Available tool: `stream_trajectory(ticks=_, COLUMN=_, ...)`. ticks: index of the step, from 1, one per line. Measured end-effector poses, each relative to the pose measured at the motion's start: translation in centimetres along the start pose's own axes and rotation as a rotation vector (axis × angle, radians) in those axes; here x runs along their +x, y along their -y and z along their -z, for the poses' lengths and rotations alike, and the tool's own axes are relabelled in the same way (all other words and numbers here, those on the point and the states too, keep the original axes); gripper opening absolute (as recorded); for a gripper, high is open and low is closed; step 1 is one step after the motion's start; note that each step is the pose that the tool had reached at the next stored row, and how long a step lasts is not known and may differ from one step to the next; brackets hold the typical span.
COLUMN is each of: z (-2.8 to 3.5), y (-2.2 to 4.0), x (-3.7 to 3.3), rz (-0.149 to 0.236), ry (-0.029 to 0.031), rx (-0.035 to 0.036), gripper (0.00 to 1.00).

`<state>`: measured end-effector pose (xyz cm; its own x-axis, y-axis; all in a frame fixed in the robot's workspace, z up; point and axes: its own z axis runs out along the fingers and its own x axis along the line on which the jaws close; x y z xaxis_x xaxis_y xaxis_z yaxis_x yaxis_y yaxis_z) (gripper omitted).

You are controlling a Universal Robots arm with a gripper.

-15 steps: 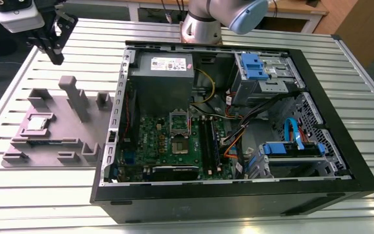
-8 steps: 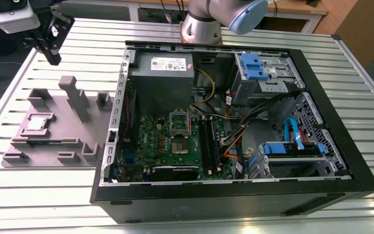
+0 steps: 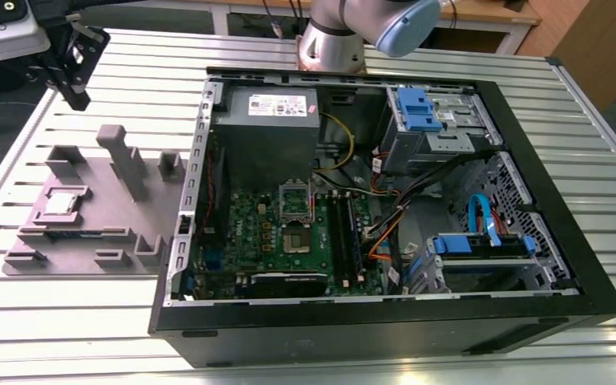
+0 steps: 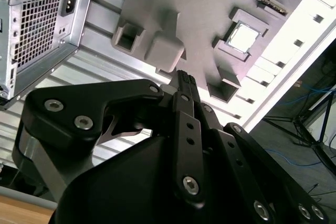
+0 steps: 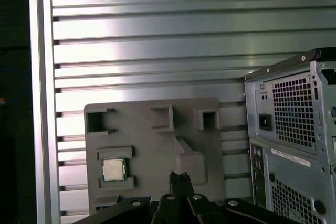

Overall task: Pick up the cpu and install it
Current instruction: 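Reach for the cpu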

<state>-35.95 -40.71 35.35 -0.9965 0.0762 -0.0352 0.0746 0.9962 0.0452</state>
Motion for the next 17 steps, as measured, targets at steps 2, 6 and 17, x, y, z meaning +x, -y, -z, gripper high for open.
stream_trajectory(ticks=2, z=-0.20, y=0.10, x=0.26, rz=0.000, ry=0.0000, rx=0.0000, gripper=0.11)
stream_trajectory(ticks=6, z=-0.60, y=0.29, x=0.66, rz=0.000, ry=0.0001, rx=-0.0001, gripper=0.11)
stream_trajectory(ticks=17, z=-1.60, y=0.53, x=1.85, rz=0.000, ry=0.0000, rx=0.0000, gripper=0.11)
